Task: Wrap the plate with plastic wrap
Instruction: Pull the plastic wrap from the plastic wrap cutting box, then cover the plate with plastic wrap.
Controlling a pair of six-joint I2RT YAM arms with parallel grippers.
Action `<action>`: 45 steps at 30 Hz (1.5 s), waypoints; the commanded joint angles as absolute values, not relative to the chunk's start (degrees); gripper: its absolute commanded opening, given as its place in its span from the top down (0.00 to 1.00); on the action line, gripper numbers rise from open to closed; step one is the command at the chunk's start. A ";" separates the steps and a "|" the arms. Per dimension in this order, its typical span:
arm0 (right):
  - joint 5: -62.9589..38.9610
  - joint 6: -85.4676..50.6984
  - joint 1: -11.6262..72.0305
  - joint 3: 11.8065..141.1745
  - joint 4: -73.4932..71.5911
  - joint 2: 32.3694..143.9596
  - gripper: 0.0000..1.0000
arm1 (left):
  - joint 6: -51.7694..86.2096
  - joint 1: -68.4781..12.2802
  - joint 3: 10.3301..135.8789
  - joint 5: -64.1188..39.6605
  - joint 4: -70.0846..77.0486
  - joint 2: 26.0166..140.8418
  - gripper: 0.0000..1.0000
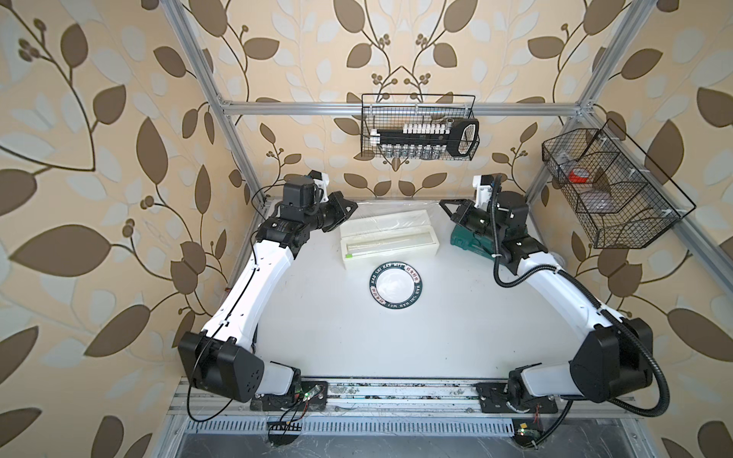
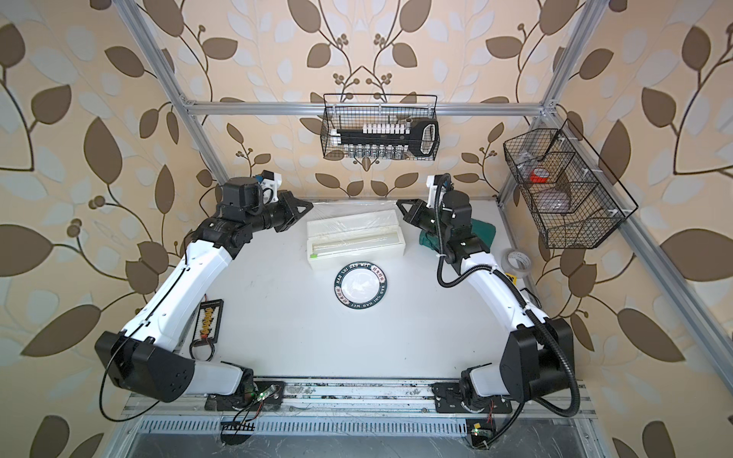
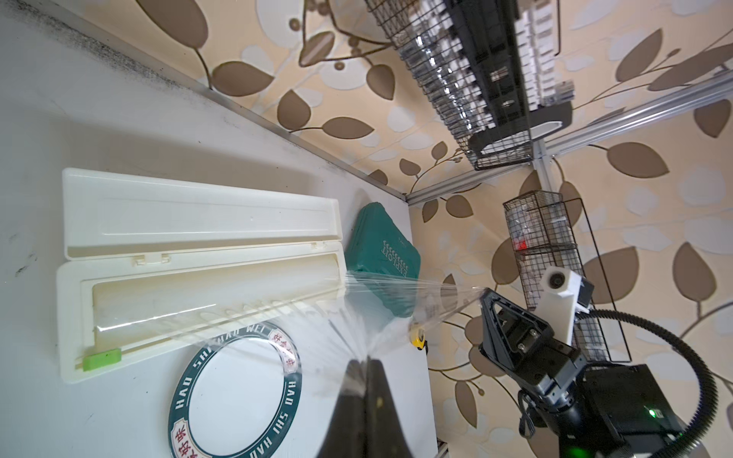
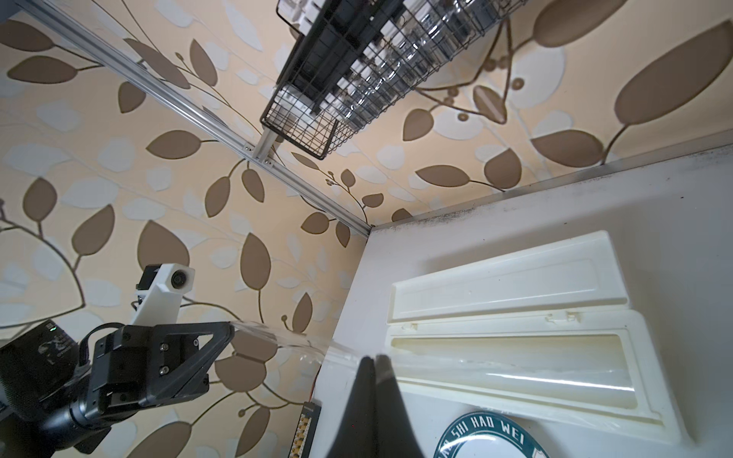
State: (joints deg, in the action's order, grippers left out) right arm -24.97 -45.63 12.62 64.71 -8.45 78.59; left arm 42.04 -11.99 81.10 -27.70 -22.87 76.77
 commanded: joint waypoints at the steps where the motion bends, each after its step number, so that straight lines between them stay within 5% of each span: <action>1: -25.13 -44.39 12.30 60.08 -7.52 73.55 1.00 | 41.92 -12.07 76.03 -31.43 -20.38 69.90 1.00; 8: -26.89 -41.41 12.93 46.63 1.21 62.70 1.00 | 42.61 -16.95 58.54 -34.04 -19.35 56.73 1.00; 19: -20.00 -40.39 21.54 28.83 12.67 54.84 1.00 | 47.50 -30.22 35.92 -22.82 -20.65 49.09 1.00; 26: -9.28 -44.30 27.42 25.03 15.84 58.66 1.00 | 48.60 -35.35 30.11 -17.43 -17.74 53.30 1.00; 45: -1.32 -48.84 27.73 24.61 6.03 72.54 1.00 | 51.62 -36.67 30.51 -8.11 -18.81 71.90 1.00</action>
State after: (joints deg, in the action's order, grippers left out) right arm -6.98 -47.22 27.86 24.43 7.07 71.61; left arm 51.24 -36.47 28.62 -12.53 -17.10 69.58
